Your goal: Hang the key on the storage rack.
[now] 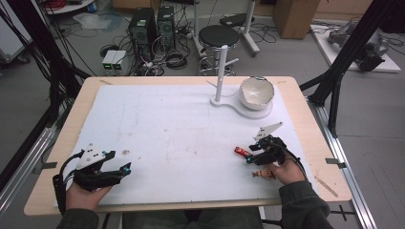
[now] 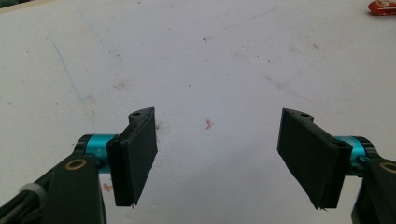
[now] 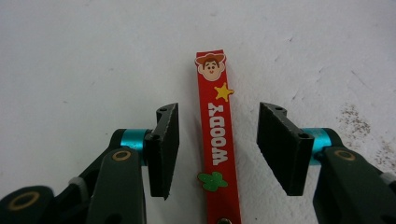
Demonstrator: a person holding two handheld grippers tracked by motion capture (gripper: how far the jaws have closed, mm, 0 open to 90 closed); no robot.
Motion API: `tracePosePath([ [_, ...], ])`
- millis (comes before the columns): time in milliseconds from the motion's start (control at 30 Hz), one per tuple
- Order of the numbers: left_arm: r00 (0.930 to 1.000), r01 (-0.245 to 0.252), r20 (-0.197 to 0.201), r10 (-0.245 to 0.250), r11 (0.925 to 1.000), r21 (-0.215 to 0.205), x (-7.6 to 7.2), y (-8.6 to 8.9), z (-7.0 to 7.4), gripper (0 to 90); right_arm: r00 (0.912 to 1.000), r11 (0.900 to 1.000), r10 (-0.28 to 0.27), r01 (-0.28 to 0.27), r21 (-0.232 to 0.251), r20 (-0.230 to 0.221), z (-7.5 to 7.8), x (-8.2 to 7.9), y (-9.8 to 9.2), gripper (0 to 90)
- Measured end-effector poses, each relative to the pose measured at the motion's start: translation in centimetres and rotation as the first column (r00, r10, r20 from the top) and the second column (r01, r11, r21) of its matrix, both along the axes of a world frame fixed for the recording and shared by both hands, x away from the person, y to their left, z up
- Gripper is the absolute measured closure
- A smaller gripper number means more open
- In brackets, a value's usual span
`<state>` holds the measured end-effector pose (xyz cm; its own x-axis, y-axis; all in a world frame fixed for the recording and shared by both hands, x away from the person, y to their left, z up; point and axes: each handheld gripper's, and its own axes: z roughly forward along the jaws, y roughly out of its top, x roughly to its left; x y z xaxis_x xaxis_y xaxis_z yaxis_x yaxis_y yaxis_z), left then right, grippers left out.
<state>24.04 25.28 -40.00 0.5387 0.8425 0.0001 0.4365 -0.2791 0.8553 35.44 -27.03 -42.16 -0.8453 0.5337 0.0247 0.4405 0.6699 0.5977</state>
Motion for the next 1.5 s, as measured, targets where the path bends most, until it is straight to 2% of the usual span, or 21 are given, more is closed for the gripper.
tracePosePath([
  [167,1.0,0.002,-0.002,-0.002,1.0,0.002,0.0,0.0,0.0,28.8,1.0,0.999,-0.001,0.001,-0.032,-0.009,-0.5,0.2,0.5,53.8],
  [567,1.0,0.006,-0.004,-0.006,1.0,0.004,0.1,-0.1,-0.1,28.8,1.0,1.0,-0.002,0.002,-0.03,-0.007,-0.5,0.3,0.9,61.8],
  [633,1.0,0.005,-0.007,-0.005,1.0,0.003,0.1,-0.2,-0.1,28.9,0.9998,1.0,-0.007,0.006,-0.03,-0.017,-0.5,0.3,0.9,63.3],
  [700,1.0,0.007,-0.003,-0.007,1.0,0.003,0.1,-0.2,-0.1,28.8,0.9999,1.0,-0.007,0.006,-0.029,-0.016,-0.5,0.4,1.0,69.4],
  [800,1.0,0.004,-0.003,-0.004,1.0,0.007,0.1,-0.1,-0.1,28.9,0.9998,0.999,-0.003,0.002,-0.035,-0.018,-0.4,0.4,1.1,73.5],
  [1033,1.0,0.008,-0.004,-0.008,0.9999,0.008,0.1,-0.1,0.0,28.8,0.9999,0.999,-0.002,0.002,-0.036,-0.013,-0.3,0.5,1.0,74.8],
  [1200,1.0,0.006,-0.003,-0.006,1.0,0.007,0.1,-0.1,-0.1,28.8,0.9998,1.0,-0.008,0.008,0.009,-0.02,-0.1,0.5,0.4,75.0],
  [1333,1.0,0.002,-0.002,-0.002,1.0,0.004,0.0,-0.1,0.0,28.8,0.9998,0.997,-0.007,0.008,0.074,-0.019,0.4,0.5,-0.2,75.1],
  [1500,1.0,-0.002,0.001,0.002,1.0,0.004,0.0,0.0,0.0,28.8,0.9998,0.994,-0.009,0.011,0.107,-0.017,0.7,0.4,-0.5,75.1],
])
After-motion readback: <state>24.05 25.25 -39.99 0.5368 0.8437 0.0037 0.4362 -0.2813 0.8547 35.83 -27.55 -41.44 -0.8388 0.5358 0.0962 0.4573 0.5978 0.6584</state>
